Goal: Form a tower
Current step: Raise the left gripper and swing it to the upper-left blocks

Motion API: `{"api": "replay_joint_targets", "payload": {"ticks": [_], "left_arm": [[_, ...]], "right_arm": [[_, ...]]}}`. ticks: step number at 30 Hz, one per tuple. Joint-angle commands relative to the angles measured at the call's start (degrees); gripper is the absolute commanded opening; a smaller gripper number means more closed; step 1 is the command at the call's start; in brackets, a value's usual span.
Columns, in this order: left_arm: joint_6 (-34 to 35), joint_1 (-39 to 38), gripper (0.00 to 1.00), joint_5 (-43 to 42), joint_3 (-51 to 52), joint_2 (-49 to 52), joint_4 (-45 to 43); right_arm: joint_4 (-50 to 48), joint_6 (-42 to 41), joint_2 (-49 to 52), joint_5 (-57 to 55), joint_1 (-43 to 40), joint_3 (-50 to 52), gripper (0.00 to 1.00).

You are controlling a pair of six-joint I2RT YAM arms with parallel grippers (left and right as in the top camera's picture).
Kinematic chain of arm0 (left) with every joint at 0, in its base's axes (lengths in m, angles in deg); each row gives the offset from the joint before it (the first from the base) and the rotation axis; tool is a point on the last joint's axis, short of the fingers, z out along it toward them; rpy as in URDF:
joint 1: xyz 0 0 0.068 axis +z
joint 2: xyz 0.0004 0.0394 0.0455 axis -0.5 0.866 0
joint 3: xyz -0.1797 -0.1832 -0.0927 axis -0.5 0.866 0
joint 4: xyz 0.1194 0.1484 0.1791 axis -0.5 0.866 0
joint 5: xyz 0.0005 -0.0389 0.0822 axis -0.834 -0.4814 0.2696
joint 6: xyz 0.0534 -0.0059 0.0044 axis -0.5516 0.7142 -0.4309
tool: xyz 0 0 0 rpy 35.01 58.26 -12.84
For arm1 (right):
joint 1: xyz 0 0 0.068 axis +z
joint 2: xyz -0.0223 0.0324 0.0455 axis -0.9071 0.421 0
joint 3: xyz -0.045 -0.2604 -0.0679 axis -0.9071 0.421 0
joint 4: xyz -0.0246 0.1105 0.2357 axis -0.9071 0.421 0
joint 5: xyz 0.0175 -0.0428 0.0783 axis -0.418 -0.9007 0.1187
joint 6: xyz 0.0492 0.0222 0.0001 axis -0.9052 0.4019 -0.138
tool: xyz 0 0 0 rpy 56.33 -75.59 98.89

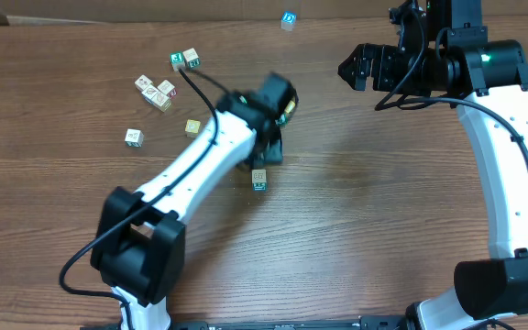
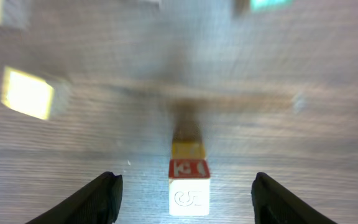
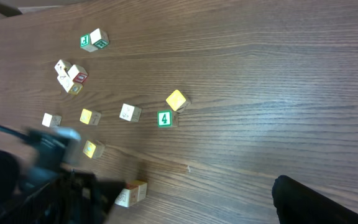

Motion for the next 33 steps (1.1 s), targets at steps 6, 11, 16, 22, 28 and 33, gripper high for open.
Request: {"api": "replay_joint_targets", "payload": {"ticks": [6, 11, 16, 22, 28, 33], "left_arm": [[-4.35, 5.92, 0.65, 0.70, -9.09, -0.96, 7.08], [-4.13, 10.60, 0.68, 3.63, -9.05, -0.90, 9.66], [-4.13, 16.55, 0.71, 3.65, -9.05, -0.90, 8.72], [-4.13, 24.00, 0.72, 3.61, -9.05, -0.85, 6.34], [-4.37, 29.53, 0.73, 3.78, -9.05, -0.83, 3.34], [-4.68, 31.80, 0.76, 3.78, -9.05, -0.59, -1.33]], "right_arm": [[-0.15, 0.00, -0.57, -0.37, 0.35, -0.70, 1.00], [-0.15, 0.00, -0.57, -0.37, 0.35, -0.70, 1.00], [-0.15, 0.00, -0.57, -0.37, 0.35, -0.70, 1.00], [-0.17, 0.00, -0.57, -0.37, 0.35, -0.70, 1.00], [-0.15, 0.00, -0.57, -0.37, 0.35, -0.70, 1.00], [-0.17, 0.00, -0.57, -0.37, 0.35, -0.70, 1.00]]}}
